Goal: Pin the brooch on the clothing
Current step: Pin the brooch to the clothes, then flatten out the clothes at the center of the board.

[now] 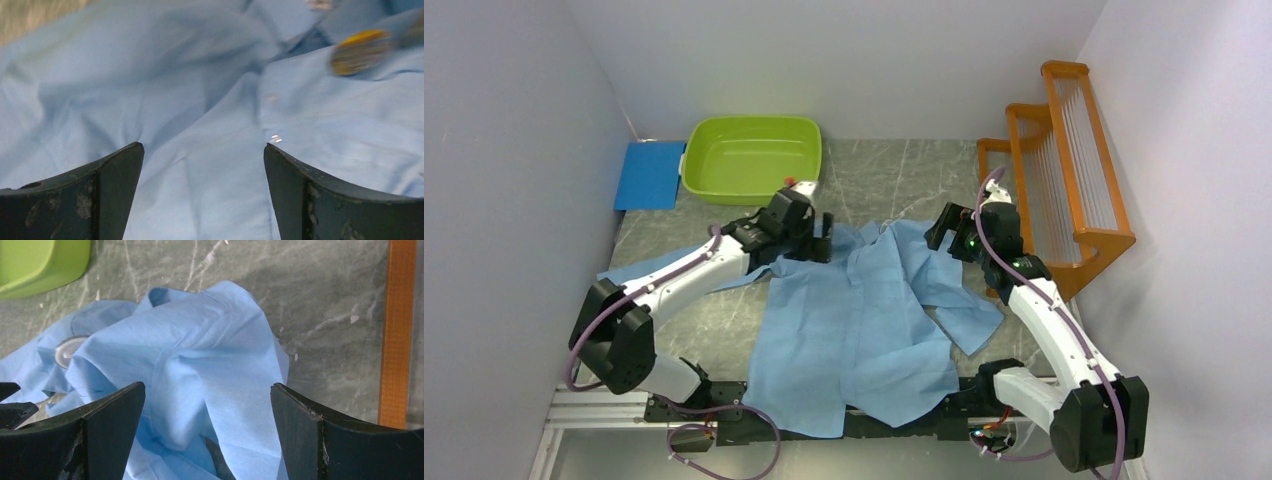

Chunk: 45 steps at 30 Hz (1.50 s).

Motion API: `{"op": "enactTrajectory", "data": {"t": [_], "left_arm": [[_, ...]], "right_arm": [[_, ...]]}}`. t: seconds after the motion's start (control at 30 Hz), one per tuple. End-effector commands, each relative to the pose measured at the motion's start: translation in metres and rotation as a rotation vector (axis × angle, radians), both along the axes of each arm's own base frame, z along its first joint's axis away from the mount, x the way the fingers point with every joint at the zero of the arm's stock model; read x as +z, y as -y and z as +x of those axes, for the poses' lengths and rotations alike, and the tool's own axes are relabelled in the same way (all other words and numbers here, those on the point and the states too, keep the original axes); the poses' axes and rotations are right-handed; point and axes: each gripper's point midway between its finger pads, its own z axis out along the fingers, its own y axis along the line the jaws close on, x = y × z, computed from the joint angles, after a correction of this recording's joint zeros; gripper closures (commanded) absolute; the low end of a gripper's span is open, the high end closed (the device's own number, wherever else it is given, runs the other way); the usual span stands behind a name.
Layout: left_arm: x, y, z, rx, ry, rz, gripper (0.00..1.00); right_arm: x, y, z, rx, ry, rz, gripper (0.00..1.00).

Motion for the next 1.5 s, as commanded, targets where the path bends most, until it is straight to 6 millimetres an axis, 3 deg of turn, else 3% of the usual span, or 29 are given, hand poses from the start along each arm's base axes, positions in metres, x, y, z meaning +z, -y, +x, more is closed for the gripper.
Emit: {"op": "enactTrajectory", "data": {"t": [0.0, 0.07, 0.23, 0.47, 0.6, 0.73, 0.87, 1.0, 1.13, 1.3, 1.4, 1.47], "left_arm": [[-0.023, -0.043, -0.006, 0.141, -0.129, -0.099, 0.05], [-0.04, -0.076, 0.001, 0.239, -0.168, -0.093, 0.05], [-0.074, -0.13, 0.01, 0.388, -0.264, -0.144, 0.09], [-0.099, -0.151, 0.033, 0.452, -0.321, -0.17, 0.16], [-0.115, -0.156, 0.045, 0.47, -0.354, -0.184, 0.41], [-0.12, -0.172, 0.052, 0.545, -0.343, -0.239, 0.6], [-0.114, -0.193, 0.058, 0.58, -0.333, -0.274, 0.84], [-0.107, -0.221, 0.061, 0.629, -0.328, -0.277, 0.97], [-0.1, -0.246, 0.058, 0.709, -0.323, -0.281, 0.97], [-0.075, -0.272, 0.053, 0.8, -0.247, -0.238, 0.97], [-0.051, -0.268, 0.055, 0.756, -0.198, -0.247, 0.97], [-0.036, -0.258, 0.056, 0.703, -0.175, -0.286, 0.92]], "right_arm": [[-0.005, 0.005, 0.0, -0.013, -0.025, -0.026, 0.0], [-0.01, 0.004, -0.001, -0.005, -0.04, -0.024, 0.01], [-0.023, 0.005, -0.001, -0.005, -0.071, -0.022, 0.04], [-0.044, 0.022, -0.006, -0.027, -0.151, 0.033, 0.21], [-0.047, 0.025, -0.008, -0.011, -0.16, 0.064, 0.33], [-0.034, 0.017, -0.003, 0.035, -0.106, 0.092, 0.54], [-0.024, 0.011, 0.005, 0.074, -0.076, 0.107, 0.83], [-0.014, 0.015, 0.017, 0.086, -0.06, 0.063, 1.0], [0.017, 0.028, 0.037, 0.025, 0.009, 0.017, 1.0], [0.051, 0.051, 0.054, -0.1, 0.089, -0.04, 1.0], [0.063, 0.062, 0.06, -0.144, 0.111, -0.084, 0.97], [0.068, 0.066, 0.062, -0.168, 0.109, -0.096, 0.87]]}}
